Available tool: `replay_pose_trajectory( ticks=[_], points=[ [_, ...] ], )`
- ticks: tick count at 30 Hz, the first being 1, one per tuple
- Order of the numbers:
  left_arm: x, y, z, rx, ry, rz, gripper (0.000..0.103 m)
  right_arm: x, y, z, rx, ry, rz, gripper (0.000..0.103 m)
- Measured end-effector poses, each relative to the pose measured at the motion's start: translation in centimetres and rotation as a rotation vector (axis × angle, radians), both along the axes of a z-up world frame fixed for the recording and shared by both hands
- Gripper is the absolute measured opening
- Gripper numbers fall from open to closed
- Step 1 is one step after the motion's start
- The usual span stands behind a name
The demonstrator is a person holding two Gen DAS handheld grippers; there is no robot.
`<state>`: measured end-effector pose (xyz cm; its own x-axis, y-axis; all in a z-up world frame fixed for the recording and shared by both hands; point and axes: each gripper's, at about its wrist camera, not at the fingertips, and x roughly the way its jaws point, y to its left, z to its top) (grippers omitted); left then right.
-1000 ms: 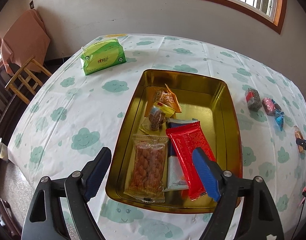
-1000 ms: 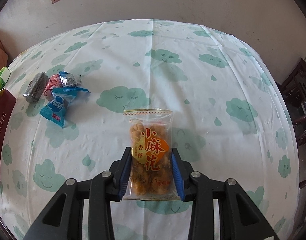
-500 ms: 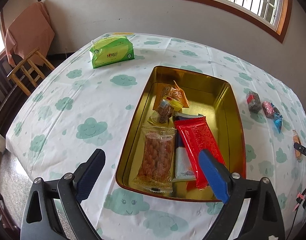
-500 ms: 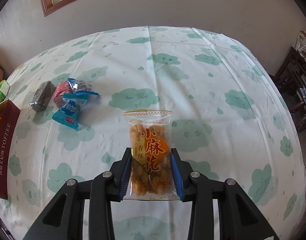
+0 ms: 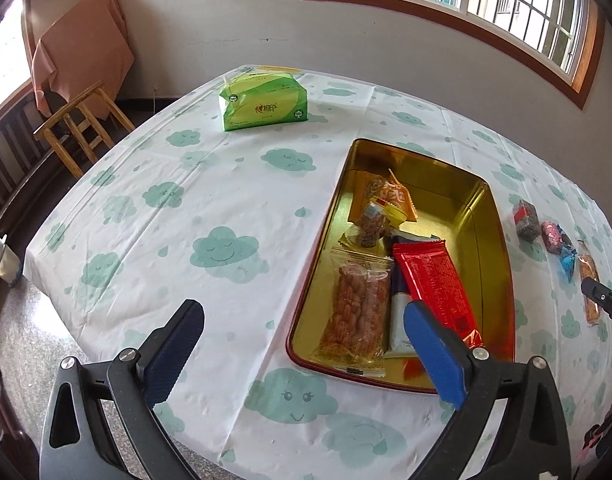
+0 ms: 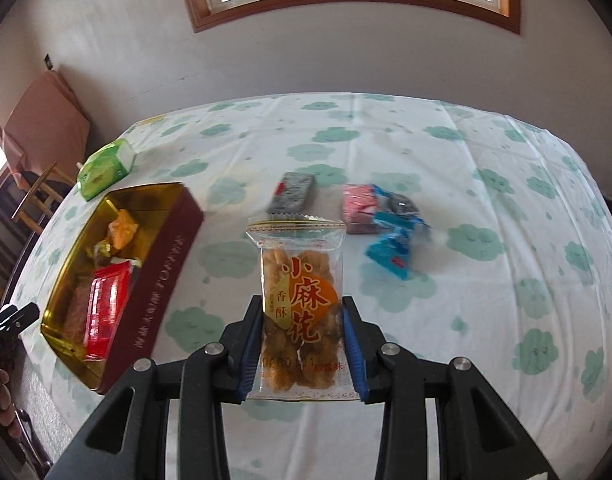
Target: Organize snacks
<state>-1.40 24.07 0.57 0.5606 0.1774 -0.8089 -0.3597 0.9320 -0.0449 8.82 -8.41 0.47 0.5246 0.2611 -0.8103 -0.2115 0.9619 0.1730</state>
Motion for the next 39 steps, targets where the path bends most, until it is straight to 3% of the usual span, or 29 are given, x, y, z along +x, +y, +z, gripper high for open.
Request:
replay_pose_trajectory(
  ticks=[10,18,39],
  points=[
    [-1.9,3.1,-0.4,-0.005,0.022,0.088,0.099,-2.1,10.6,1.1,0.074,0.010,0.187,0.037],
    [-2.5,4.0,-0.5,-0.006,0.031,0.110,0.099,-3.1,15.7,0.2,0.073,0.038,0.288,0.037],
    [-2.3,2.9,-0.7,-0.003,0.044,0.080,0.099,-3.7,19.1,-3.0,0.001,0.069,0.354,0.038]
  ],
)
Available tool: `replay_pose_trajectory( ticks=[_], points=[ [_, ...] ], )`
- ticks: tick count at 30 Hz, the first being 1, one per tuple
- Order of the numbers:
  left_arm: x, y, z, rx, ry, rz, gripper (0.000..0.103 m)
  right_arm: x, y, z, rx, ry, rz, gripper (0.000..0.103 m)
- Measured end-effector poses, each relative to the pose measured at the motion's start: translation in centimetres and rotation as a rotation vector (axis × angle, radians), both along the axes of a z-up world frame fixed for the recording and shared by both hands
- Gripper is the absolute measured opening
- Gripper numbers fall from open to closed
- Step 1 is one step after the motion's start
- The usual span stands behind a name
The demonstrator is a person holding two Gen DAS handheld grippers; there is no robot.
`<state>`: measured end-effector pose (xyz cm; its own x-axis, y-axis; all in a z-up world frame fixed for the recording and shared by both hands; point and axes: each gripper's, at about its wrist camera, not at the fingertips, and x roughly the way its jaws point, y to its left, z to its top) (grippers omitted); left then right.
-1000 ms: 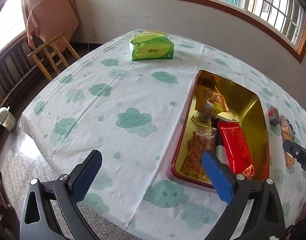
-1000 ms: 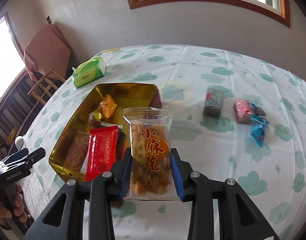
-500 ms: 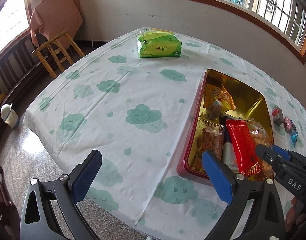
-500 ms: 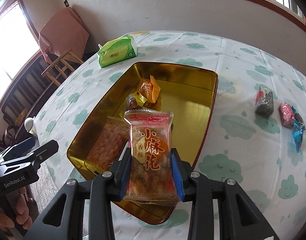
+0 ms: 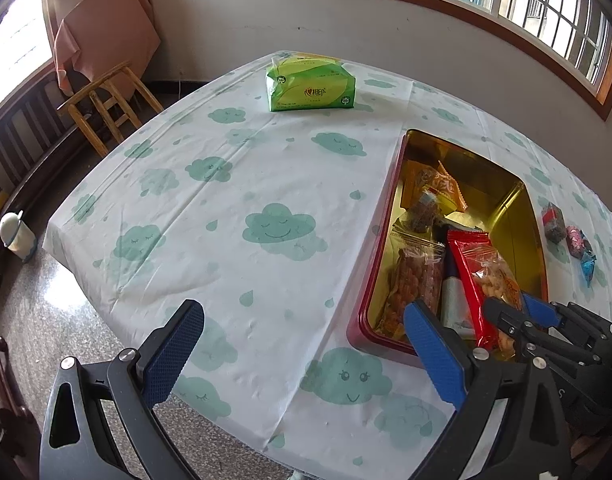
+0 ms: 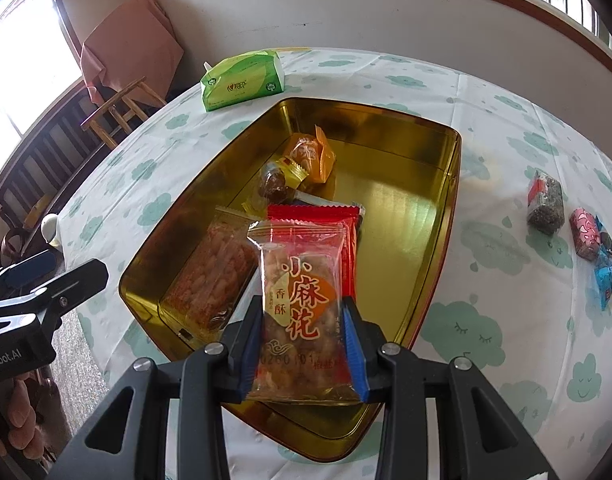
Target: Organize snacks
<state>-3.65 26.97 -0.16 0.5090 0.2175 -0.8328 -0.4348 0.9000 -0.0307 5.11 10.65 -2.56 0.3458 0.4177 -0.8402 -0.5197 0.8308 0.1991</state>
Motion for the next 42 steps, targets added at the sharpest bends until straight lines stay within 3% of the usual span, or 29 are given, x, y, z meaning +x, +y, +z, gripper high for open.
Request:
replay_pose_trajectory(
  ticks=[8,12,15,24,31,42],
  points=[
    [0.1,-0.6,0.0,0.001,0.002,-0.015,0.099,-0.2,-0.2,0.0,0.027,0.012,0.021,0.040],
    [0.1,-0.6,0.1,0.001,0.001,-0.017,0.099,-0.3,-0.5,0.3,0.044,0.002,0.029,0.053],
    [0.2,-0.7,0.1,0.001,0.001,-0.018,0.099,-0.5,-0.8,0.8,0.046,-0.019,0.033,0.056],
    [0.5,-1.9,0.5,0.008,-0.003,-0.037,0.099,-0.4,-3.5,2.9,0.099,-0.053,0.013,0.058],
    [1.5,-3.6,0.6,0.003,-0.001,-0.084,0.099,1.7,-9.0,3.0,0.077,-0.080,-0.106,0.058],
    [4.2,-7.8,0.7,0.025,-0.005,-0.190,0.099,6.8,-21.9,1.2,0.012,-0.088,-0.413,0.058]
  ],
)
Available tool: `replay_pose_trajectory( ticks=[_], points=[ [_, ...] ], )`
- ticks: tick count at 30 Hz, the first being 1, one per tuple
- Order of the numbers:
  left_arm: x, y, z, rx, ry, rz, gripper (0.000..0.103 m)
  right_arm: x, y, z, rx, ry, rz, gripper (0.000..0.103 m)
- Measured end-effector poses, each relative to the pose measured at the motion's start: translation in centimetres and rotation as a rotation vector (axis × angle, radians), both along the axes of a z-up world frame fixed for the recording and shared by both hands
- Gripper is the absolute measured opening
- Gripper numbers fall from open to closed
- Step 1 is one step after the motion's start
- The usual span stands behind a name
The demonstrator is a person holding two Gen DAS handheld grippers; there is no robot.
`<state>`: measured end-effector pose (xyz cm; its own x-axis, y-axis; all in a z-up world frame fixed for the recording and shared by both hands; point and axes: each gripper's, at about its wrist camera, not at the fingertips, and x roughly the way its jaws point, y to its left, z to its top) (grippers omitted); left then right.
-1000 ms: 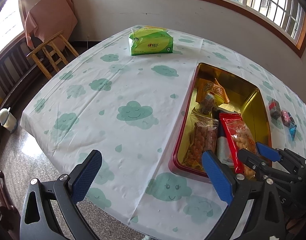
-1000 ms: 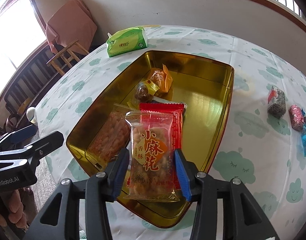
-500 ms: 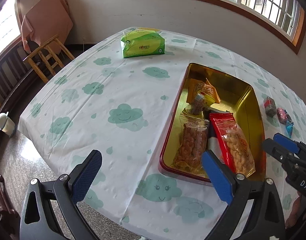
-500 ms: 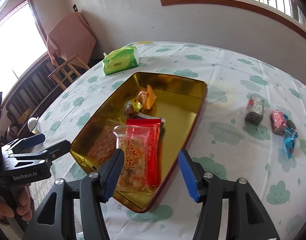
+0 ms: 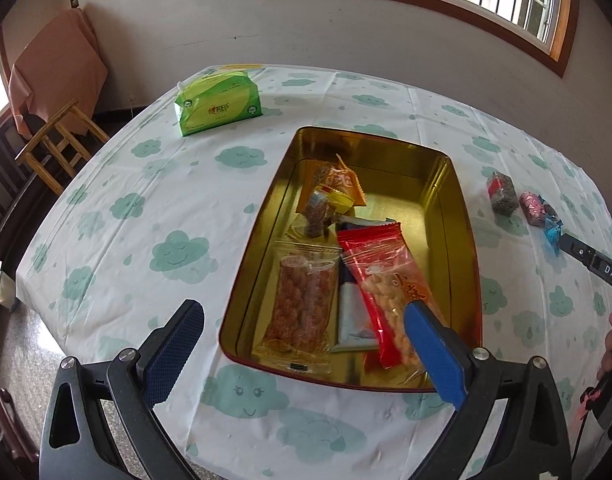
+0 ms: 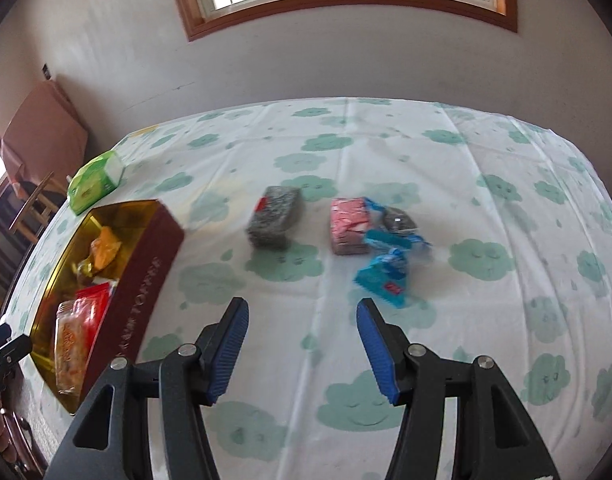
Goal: Organize snacks
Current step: 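Grasp the round blue-wrapped candy with the right tool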
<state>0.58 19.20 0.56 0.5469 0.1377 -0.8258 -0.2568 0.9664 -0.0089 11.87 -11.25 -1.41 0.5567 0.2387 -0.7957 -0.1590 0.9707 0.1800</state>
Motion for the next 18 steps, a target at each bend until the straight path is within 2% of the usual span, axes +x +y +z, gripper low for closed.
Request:
replay_pose_trajectory(
  ticks=[6,18],
  points=[
    [1.4,-2.5,0.1,0.001,-0.003,-0.052,0.099,2.6,-3.8,-1.1,0.026,0.017,-0.087,0.058],
    [4.4,-7.2,0.1,0.012,-0.003,-0.150,0.099,6.2,-4.8,-4.5,0.038,0.058,-0.138,0.057]
  ],
)
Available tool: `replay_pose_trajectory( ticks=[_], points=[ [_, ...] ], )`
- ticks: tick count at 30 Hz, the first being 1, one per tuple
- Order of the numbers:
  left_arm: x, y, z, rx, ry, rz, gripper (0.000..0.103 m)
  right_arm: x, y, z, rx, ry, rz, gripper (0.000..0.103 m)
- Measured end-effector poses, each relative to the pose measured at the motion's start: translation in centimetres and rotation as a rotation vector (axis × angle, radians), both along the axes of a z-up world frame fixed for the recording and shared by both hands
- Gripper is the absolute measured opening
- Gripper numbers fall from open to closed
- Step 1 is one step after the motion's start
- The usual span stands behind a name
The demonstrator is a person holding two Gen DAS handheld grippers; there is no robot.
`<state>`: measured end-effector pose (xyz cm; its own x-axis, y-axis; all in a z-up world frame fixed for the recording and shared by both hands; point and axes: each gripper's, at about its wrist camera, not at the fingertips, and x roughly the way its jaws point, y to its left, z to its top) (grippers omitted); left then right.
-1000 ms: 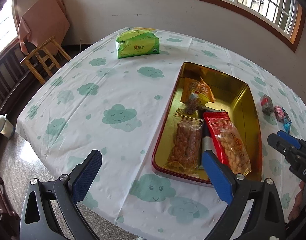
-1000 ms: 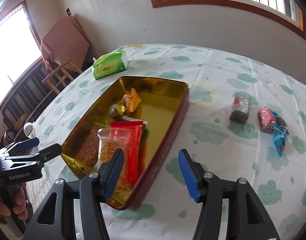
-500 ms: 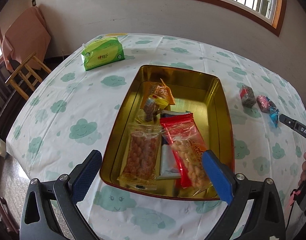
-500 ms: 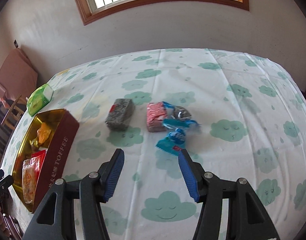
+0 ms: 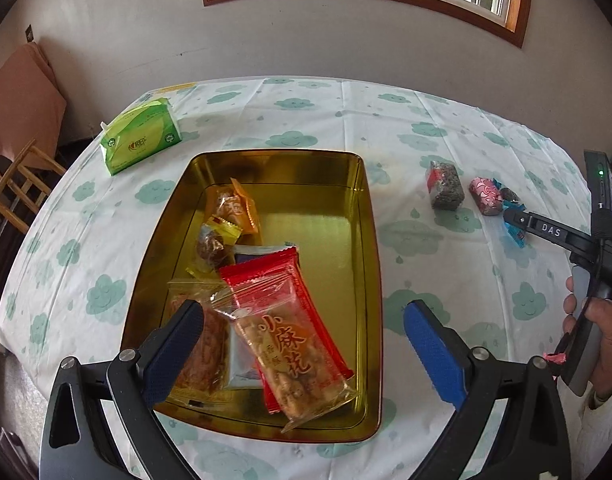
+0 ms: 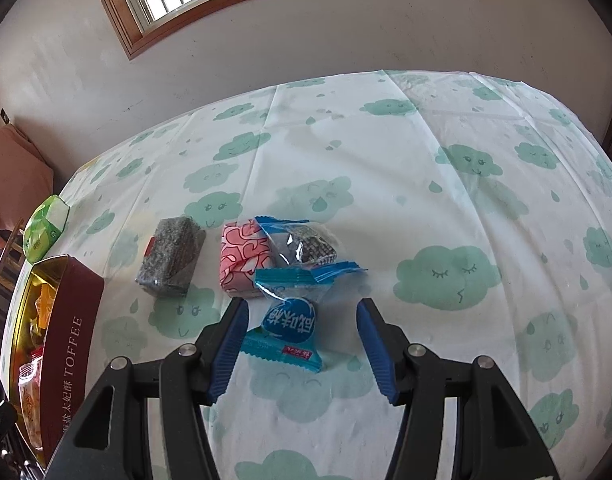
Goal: Organize snacks
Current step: 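Grasp the round blue-wrapped candy with the right tool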
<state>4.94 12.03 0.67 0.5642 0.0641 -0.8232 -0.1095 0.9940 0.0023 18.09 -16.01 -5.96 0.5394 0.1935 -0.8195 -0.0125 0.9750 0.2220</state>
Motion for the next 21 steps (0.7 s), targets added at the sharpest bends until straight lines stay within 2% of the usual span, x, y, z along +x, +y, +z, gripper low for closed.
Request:
replay_pose_trajectory(
  ticks=[1,3,11,14,21],
  points=[
    [0.2,-0.3,0.0,0.001,0.000,-0.007,0.099,0.0,0.1,-0.1,-0.007,-0.007,0.002,0.057],
    [0.6,-1.0,-0.1,0.004,0.000,-0.018,0.099,0.1,0.2,-0.4,-0.012,-0.018,0.011,0.049],
    [1.6,-3.3,-0.4,0.013,-0.004,-0.051,0.099,-0.9,1.2,-0.7,-0.139,-0.094,0.063,0.031],
    [1.8,-4.2,-0.4,0.016,-0.012,-0.065,0.099,-1.5,0.6,-0.7,-0.115,-0.098,0.072,0.030],
    [2.9,-6.8,-0.3,0.011,-0.045,-0.109,0.099,-3.2,-1.9,-0.5,-0.151,-0.101,0.054,0.030]
  ],
)
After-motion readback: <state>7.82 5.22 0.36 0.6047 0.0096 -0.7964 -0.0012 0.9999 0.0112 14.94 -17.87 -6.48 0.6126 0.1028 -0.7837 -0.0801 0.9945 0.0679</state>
